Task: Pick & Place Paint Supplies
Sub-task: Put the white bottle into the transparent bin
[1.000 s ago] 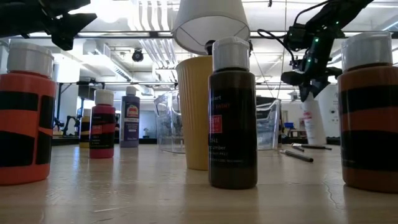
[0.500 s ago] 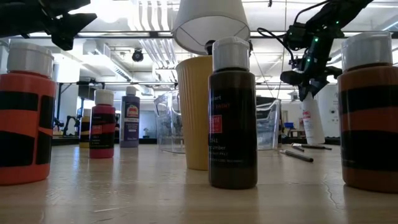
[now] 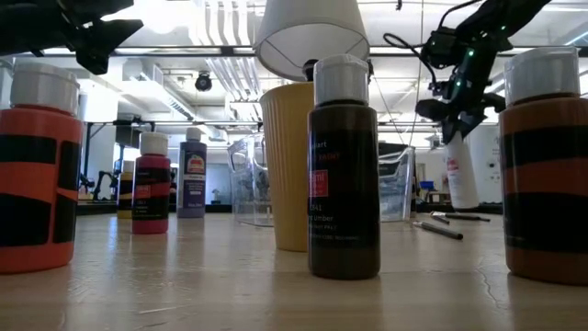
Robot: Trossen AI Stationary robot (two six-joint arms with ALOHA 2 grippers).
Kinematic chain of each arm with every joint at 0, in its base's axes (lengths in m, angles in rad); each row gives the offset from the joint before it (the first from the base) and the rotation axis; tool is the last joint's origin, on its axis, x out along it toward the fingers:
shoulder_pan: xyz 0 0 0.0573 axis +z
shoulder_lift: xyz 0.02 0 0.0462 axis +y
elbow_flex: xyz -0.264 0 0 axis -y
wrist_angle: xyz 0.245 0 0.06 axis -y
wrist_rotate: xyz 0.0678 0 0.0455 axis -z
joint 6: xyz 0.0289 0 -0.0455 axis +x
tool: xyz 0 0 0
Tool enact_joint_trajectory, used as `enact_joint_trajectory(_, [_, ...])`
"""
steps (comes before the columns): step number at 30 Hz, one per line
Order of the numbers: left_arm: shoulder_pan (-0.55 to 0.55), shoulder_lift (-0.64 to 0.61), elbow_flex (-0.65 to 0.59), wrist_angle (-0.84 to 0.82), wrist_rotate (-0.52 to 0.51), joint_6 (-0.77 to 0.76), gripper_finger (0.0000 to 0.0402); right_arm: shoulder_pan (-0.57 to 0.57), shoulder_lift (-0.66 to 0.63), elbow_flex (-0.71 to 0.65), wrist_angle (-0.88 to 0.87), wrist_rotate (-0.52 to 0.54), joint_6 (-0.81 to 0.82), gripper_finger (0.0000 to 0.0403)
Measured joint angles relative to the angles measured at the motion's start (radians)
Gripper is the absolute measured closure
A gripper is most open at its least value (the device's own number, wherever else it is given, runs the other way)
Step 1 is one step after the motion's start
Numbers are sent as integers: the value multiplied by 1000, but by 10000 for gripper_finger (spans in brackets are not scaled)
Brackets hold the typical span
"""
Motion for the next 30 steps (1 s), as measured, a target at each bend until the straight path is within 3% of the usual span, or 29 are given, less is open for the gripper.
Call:
enact_joint_trajectory(9, [0,0,0,0,0,0,183,8,-159,1,-23,-193,-25,288])
enact_joint_trajectory(17, [0,0,0,0,0,0,183,52,-318,2,-23,-207,-53,285])
enact_joint_trajectory(24, [0,0,0,0,0,0,183,116,-413,2,-15,-308,-53,288])
enact_joint_trajectory(30, [0,0,0,0,0,0,183,233,-439,2,33,-372,-45,283])
